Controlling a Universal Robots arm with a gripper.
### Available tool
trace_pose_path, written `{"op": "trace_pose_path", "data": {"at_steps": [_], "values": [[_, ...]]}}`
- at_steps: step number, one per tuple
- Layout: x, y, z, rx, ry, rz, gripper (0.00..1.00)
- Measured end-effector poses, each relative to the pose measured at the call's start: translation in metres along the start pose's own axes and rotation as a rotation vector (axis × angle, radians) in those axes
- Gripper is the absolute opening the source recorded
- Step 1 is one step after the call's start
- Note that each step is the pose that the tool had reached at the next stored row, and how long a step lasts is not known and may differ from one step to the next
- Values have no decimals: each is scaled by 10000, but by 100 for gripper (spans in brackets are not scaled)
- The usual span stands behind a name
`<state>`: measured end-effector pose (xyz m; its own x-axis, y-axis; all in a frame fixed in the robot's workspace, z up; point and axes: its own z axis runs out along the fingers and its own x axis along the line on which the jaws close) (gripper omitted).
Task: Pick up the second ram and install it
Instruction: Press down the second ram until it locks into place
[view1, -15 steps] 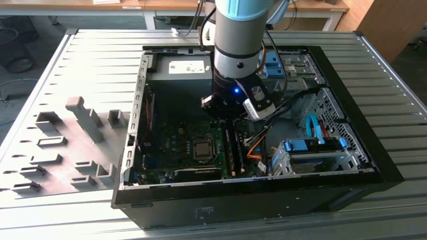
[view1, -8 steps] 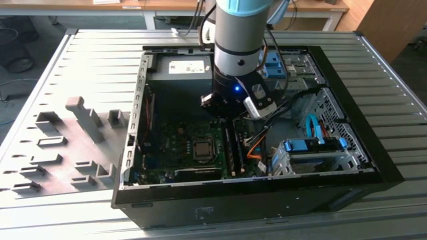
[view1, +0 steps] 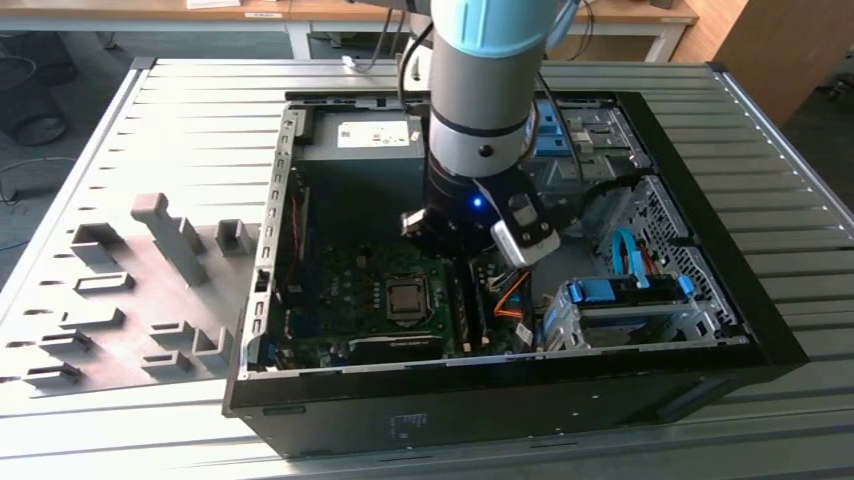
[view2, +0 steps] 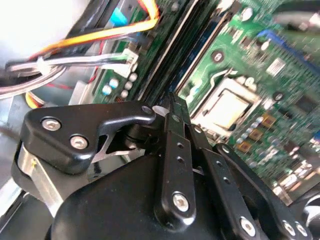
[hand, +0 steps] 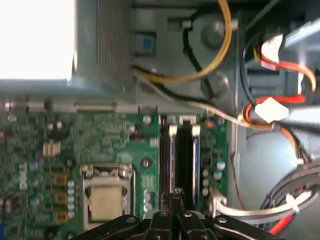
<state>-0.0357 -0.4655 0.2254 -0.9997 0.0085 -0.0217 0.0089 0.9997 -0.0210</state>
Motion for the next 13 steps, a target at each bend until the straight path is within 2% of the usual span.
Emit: {"op": "trace_pose_path", "data": {"at_steps": [3, 8, 11, 13], "values": [[3, -109, 6, 24, -1, -1, 11], [2, -244, 26, 204, 10, -5, 11], [3, -268, 46, 313, 11, -6, 11], [3, -274, 62, 323, 12, -8, 11]]}}
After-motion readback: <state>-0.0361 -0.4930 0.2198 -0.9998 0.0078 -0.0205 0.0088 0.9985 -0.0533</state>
